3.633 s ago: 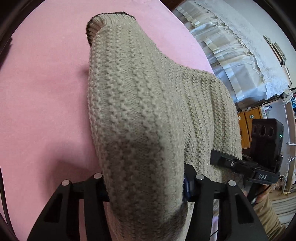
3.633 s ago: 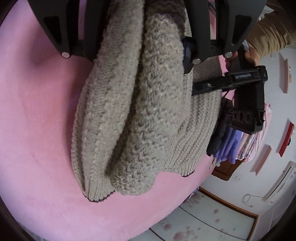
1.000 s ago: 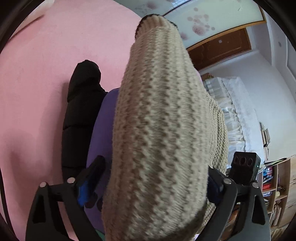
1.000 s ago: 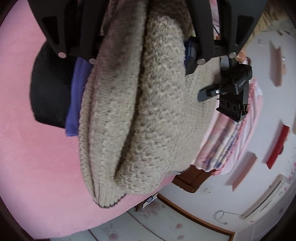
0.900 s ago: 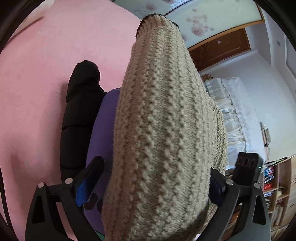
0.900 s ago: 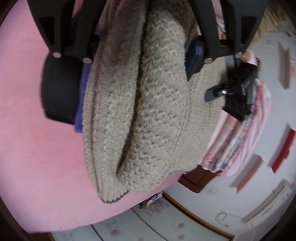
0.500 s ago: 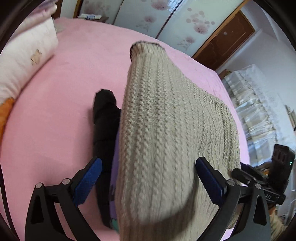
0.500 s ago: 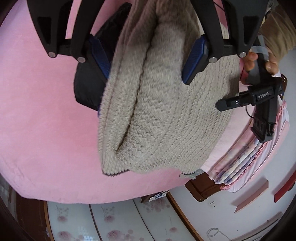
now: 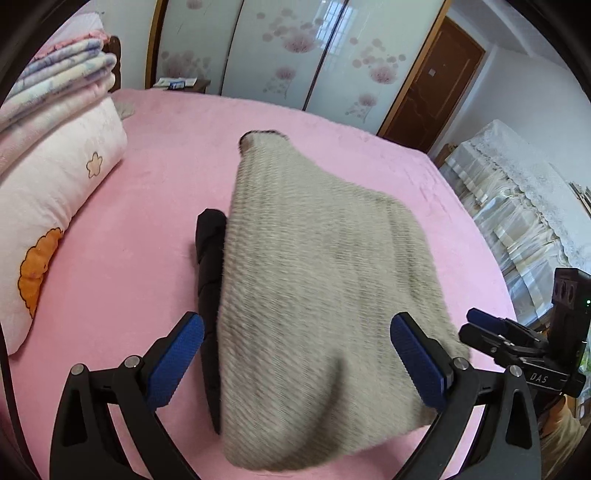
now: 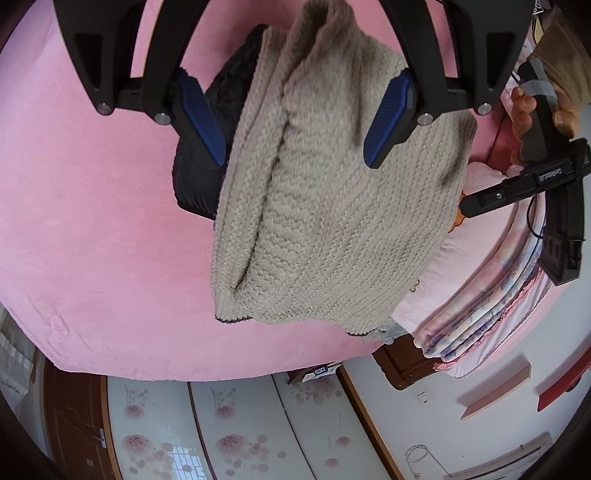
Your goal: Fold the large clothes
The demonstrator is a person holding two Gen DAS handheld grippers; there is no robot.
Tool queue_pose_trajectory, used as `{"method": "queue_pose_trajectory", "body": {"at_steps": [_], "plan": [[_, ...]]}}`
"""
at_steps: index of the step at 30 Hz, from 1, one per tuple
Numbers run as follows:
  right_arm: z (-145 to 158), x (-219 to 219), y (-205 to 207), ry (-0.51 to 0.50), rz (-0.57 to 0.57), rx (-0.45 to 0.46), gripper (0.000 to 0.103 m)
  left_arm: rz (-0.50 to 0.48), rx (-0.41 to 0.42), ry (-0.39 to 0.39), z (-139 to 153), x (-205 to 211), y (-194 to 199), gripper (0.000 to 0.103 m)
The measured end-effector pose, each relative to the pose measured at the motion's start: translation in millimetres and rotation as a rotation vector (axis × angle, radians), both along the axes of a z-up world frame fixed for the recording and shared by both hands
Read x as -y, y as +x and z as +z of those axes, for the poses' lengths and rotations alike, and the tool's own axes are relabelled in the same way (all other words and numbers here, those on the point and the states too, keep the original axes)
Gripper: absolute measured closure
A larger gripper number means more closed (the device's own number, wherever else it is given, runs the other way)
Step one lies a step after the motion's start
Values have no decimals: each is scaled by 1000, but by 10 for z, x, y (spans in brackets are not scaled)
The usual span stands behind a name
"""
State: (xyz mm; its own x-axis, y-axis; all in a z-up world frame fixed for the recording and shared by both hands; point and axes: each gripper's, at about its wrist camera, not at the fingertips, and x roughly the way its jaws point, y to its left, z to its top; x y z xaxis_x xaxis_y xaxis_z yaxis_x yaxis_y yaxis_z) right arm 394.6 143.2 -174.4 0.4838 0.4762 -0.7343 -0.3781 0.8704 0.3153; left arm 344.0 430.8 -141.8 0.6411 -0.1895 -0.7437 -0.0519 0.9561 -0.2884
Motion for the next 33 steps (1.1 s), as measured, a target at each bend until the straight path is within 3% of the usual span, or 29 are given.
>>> {"method": "queue_pose_trajectory", "body": {"at_steps": [8, 15, 22, 28, 33], "plan": [[178, 348, -479, 49, -6, 21, 25, 9, 78, -46, 362, 518, -575, 2], [360, 1026, -1170, 91, -5, 13, 25, 16, 82, -115, 519, 1399, -1291, 2], [473, 1862, -1931, 64, -16, 25, 25, 53, 54, -74, 447, 2403, -2010, 2], [374, 2427, -2457, 61, -18, 20, 25, 64, 43, -21, 328, 3107, -2498, 2], [162, 2734, -2690, 73, -23, 43, 25, 31, 79, 40, 170, 3534, -2717, 2]]}}
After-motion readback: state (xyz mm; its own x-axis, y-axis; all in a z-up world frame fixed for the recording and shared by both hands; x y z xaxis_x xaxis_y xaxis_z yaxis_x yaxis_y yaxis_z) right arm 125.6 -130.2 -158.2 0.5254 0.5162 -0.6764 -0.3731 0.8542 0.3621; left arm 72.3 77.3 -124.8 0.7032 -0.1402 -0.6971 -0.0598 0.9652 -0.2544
